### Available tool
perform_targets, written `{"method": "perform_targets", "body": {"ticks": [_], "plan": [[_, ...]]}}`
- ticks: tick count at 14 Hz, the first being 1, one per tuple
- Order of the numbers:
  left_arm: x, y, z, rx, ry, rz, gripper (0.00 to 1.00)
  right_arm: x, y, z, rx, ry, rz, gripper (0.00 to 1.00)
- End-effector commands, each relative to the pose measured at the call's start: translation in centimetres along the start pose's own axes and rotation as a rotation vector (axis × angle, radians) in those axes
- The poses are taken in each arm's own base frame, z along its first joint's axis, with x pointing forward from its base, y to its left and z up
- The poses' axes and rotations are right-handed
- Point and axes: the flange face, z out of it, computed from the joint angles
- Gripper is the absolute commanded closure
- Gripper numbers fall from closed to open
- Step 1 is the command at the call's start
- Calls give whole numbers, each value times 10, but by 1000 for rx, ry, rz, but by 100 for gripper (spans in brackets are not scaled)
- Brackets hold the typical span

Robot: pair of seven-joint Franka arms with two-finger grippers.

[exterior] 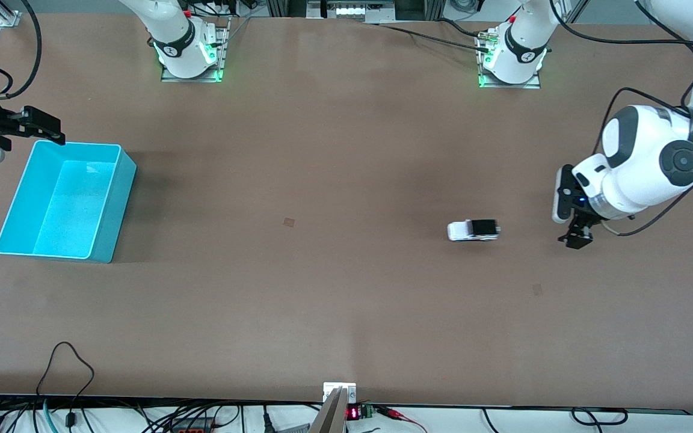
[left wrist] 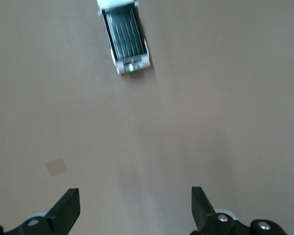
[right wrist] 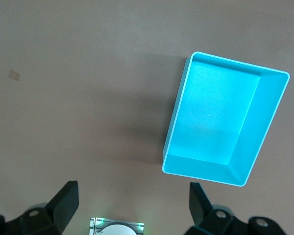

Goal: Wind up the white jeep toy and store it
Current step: 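Open the left gripper and lift away, letting the jeep roll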

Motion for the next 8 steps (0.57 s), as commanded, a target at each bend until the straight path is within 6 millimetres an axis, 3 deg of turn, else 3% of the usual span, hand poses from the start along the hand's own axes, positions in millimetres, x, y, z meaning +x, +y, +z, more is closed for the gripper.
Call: {"method": "perform_targets", "body": {"ticks": [1,4,8], "plan": [[18,-5,-11,18,22,-125,0,-3,1,-1,17,-1,-7,0],[21,-16,-25,46,58,-371,0,-3,1,-2,17,0,-4,0],[22,-17,-28,27,143,-683,0,-4,6,-1,19,-1,5,0]]}}
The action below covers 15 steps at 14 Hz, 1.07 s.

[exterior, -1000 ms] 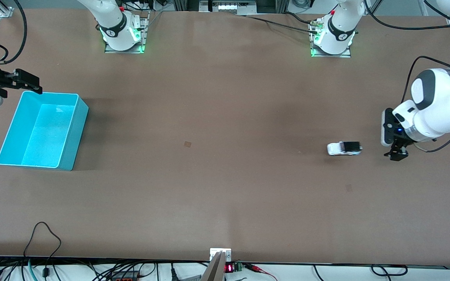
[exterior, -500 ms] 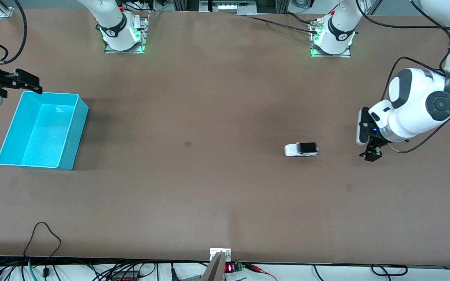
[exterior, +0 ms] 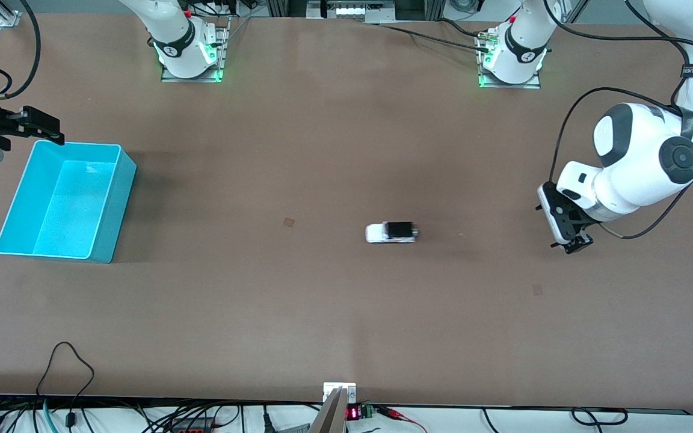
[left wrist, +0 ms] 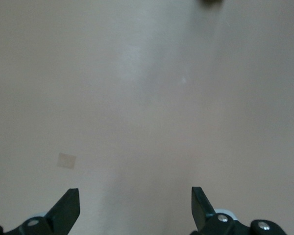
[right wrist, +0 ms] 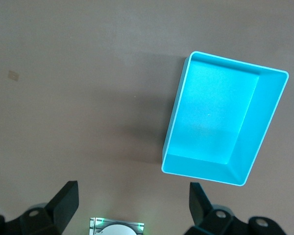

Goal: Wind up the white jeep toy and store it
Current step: 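Open the left gripper and lift away, letting the jeep roll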

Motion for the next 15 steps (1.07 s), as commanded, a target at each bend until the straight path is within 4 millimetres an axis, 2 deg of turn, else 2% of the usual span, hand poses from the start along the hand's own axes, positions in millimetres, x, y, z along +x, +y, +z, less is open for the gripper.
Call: {"method": "perform_targets", "body": {"ticks": [1,4,9,12,14,15], "plan": [[1,-4,-12,4,27,-197,0,-3,3,-1,18,-3,-1,0],[11,-8,-32,40,34,-404,0,-4,3,-1,18,-1,-1,0],[1,-7,-68,89,35,-734,0,1,1,3,16,-9,-6,0],[10,5,-88,88,38,-920,0,8,-3,13,15,-28,-17,0],[12,7,-112,80,20,-1044,0,19,-17,26,9,-51,-47,0],[13,7,-126,71,3,-1097,0,24,-32,31,1,-62,-69,0]]}}
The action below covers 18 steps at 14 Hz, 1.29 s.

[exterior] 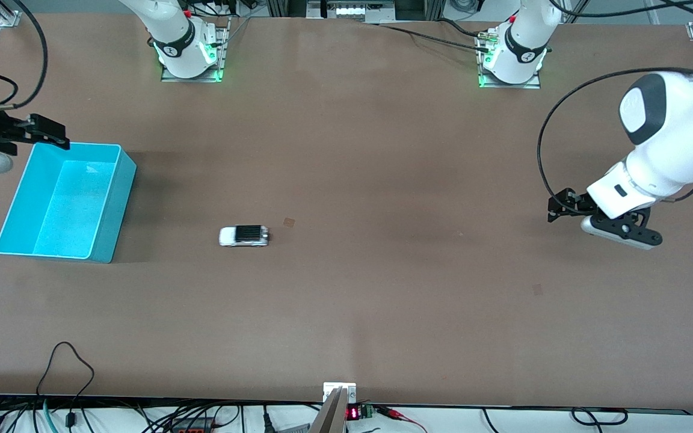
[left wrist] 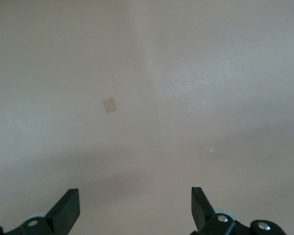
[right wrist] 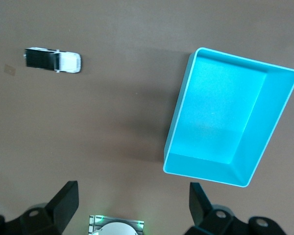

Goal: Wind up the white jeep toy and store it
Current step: 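Move the right gripper over the rolled jeep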

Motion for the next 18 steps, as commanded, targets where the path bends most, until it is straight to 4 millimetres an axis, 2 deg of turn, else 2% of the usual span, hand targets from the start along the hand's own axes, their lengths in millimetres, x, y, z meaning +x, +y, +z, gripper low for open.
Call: {"method": "perform_targets", "body": {"ticks": [1,4,7,10,15,18], "plan": [[0,3,-43,-8,-39,-132,0,16,-33,16,-8,-38,-65,0],[-1,-4,-71,-7,-69,-158,0,28,-51,43,-5,-96,-137,0],[-12,-26,-98,-5,-48,-171,0,38,-62,68,7,-125,-374,0],[-18,-20,-112,-3,-30,-163,0,41,-92,91,-15,-114,-463,0],[-31,-8,-140,-3,-9,-161,0,49,-93,128,-25,-50,-708,0],[-17,-8,-155,2,27,-147,0,46,-100,156,-42,5,-891,0]]}}
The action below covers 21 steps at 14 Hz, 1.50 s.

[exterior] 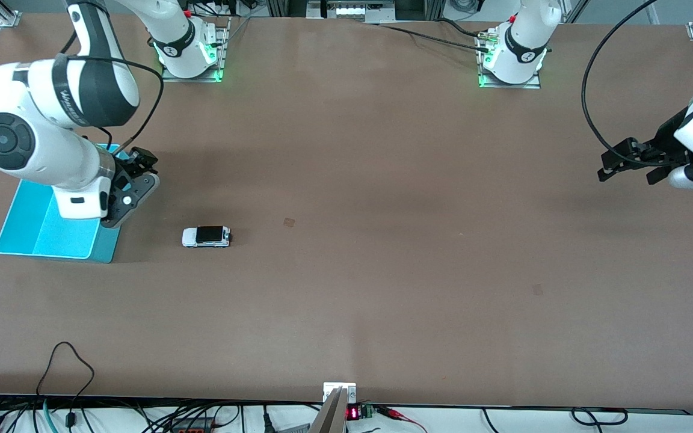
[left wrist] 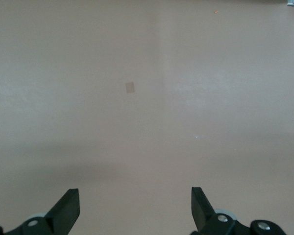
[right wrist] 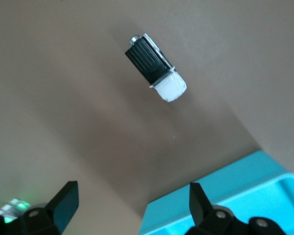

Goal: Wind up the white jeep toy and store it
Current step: 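Move the right gripper over the rolled jeep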

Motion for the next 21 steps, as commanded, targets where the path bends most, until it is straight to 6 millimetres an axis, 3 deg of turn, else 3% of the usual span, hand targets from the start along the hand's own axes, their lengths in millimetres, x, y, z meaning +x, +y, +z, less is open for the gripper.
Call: {"method": "perform_targets", "body": {"ticks": [1,4,8,12,16,21], "plan": [[17,1,-14,-4,7,3,0,-6,-11,20,-28,38,-155,0],[12,-9,-30,19,-54,2,0,-4,-11,44,-44,75,-259,0],[11,4,-21,45,-73,-22,0,21,-30,82,-120,122,-441,0],[10,4,-22,50,-71,-45,0,38,-23,120,-154,120,-598,0],[7,17,-19,48,-85,-21,0,55,-24,154,-155,139,-628,0],[8,12,-20,48,-77,-28,0,71,-20,181,-186,166,-645,0]]}}
